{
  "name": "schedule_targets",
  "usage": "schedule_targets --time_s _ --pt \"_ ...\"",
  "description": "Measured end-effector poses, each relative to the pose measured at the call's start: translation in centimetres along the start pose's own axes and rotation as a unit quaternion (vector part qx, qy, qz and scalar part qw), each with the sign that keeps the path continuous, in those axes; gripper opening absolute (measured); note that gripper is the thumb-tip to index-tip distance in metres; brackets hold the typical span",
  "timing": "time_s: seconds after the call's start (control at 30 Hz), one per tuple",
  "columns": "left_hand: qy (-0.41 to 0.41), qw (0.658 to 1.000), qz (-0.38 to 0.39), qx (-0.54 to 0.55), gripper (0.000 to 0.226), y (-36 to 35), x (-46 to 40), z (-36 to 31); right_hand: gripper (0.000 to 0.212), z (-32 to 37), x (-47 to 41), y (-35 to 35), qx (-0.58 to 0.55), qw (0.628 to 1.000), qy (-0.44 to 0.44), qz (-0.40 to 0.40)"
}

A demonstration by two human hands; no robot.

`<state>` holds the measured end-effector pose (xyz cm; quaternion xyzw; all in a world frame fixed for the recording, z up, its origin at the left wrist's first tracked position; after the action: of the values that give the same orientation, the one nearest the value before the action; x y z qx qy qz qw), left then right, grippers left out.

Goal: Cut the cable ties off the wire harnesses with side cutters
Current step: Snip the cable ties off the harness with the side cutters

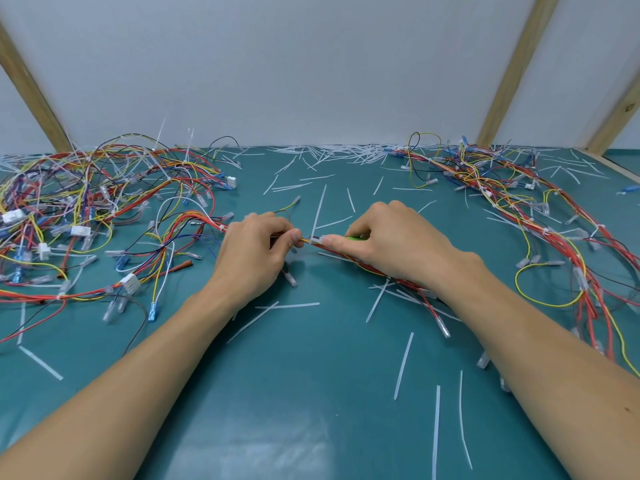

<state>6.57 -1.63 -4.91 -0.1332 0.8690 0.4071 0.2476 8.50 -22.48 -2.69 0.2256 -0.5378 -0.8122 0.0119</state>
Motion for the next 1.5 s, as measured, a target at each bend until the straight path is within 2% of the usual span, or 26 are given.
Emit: schedule_targets --time_s 1.27,1.5 --pt "-0.001 1.000 0.004 -0.004 0.021 -0.02 0.04 0.04 0.077 0.16 0.05 0.22 0.002 1.000 -0.003 0.014" --pt "-0.002 1.000 0.006 -0.004 0.021 -0.07 0.05 -0.07 0.070 0.27 -0.01 -0.04 -0.001 1.000 0.005 0.000"
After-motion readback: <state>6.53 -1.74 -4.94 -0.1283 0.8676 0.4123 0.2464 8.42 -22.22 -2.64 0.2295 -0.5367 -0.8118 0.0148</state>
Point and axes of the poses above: each hand's wrist, its own x-axis away from the middle knuckle, its own y-axis out of the back of the hand, z = x × y, the point moved 3 cm from there along -x, towards the middle knuckle, and after that the axes turned 10 degrees about -z, right-handed, at the moved point
